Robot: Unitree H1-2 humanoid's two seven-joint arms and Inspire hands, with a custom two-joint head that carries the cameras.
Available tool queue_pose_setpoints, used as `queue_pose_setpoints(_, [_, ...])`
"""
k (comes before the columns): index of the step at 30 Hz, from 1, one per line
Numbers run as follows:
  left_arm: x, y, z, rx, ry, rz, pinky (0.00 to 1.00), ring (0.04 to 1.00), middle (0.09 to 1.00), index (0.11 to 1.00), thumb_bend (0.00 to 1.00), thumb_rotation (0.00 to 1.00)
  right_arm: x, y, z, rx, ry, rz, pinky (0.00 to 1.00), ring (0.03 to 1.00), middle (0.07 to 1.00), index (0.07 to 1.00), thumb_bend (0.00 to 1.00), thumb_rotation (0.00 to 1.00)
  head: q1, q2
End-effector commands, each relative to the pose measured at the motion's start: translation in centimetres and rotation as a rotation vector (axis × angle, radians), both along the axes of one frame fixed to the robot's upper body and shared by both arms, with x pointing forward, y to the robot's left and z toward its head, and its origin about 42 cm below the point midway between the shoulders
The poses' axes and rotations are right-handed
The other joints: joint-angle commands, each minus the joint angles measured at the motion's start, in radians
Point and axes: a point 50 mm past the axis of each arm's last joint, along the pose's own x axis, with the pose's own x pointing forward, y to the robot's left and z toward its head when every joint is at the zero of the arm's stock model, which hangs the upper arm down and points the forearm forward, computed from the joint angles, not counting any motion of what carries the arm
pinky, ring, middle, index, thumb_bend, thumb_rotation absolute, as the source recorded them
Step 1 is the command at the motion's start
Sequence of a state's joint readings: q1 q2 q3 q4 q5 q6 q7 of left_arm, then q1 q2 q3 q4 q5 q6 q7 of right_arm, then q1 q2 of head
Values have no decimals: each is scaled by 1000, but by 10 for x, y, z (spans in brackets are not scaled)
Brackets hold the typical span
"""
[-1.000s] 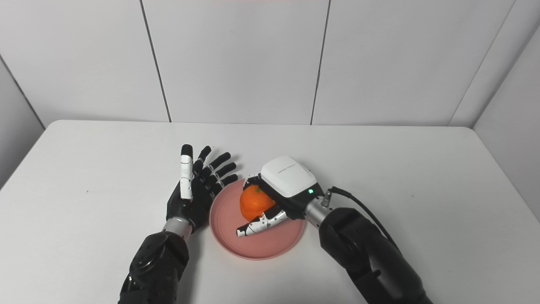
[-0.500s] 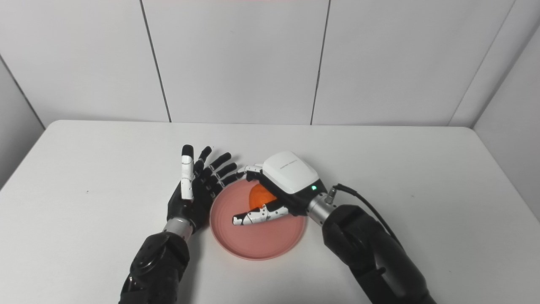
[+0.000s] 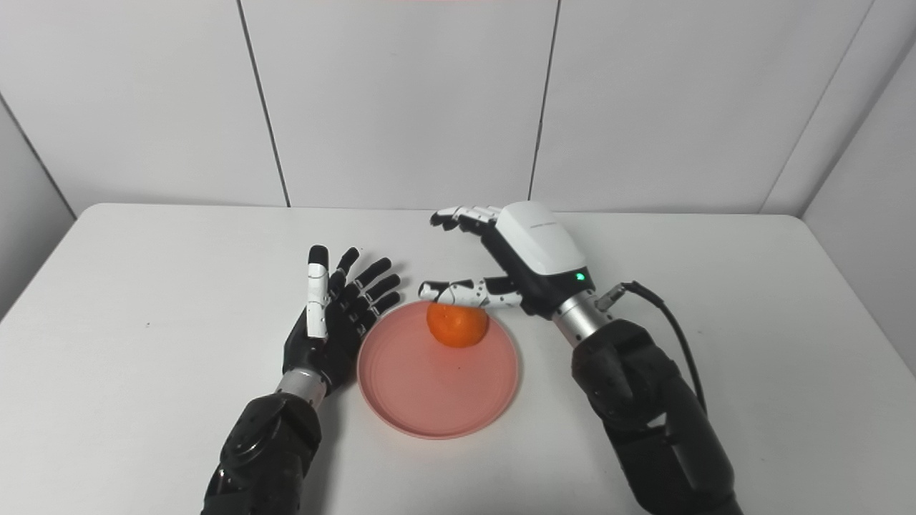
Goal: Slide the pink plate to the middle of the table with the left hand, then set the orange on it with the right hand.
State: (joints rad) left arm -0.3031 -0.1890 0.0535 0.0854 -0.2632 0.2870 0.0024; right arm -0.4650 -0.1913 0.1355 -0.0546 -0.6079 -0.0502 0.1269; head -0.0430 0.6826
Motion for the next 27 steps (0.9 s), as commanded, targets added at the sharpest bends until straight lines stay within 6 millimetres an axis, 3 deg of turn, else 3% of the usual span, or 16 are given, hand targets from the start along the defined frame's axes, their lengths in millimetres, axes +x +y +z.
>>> queue_pose_setpoints(1, [2, 2, 3, 55, -69, 60, 802, 796, 819, 925, 960, 865, 3, -7, 7, 200, 11, -36, 615, 686, 719, 737, 840, 1000, 2, -2])
queue_pose_setpoints(6, [5, 9, 5, 192, -199, 121, 884, 854, 856, 911, 935, 863, 2, -18, -9, 515, 102, -95, 730, 716, 754, 767, 808, 1000, 2, 0])
queue_pose_setpoints(9, [6, 13, 6, 291, -264, 160, 916, 894, 891, 913, 926, 878, -2, -19, -27, 740, 183, -131, 731, 748, 769, 775, 802, 1000, 1, 0])
queue_pose_setpoints(13, [7, 18, 6, 407, -312, 203, 938, 938, 934, 919, 920, 895, -7, -20, -47, 886, 246, -169, 765, 796, 807, 816, 824, 1000, 4, 1])
queue_pose_setpoints(16, [7, 19, 4, 461, -319, 238, 935, 955, 946, 915, 920, 898, -12, -18, -64, 962, 302, -198, 797, 809, 822, 827, 829, 1000, 5, 0])
queue_pose_setpoints(18, [6, 18, 1, 489, -301, 261, 920, 944, 935, 917, 922, 892, -15, -15, -81, 987, 359, -214, 888, 840, 839, 836, 811, 1000, 5, 0])
queue_pose_setpoints(27, [4, 14, -2, 505, -211, 246, 937, 963, 956, 956, 865, 908, -26, -8, -127, 938, 476, -251, 999, 915, 899, 897, 751, 1000, 6, 5])
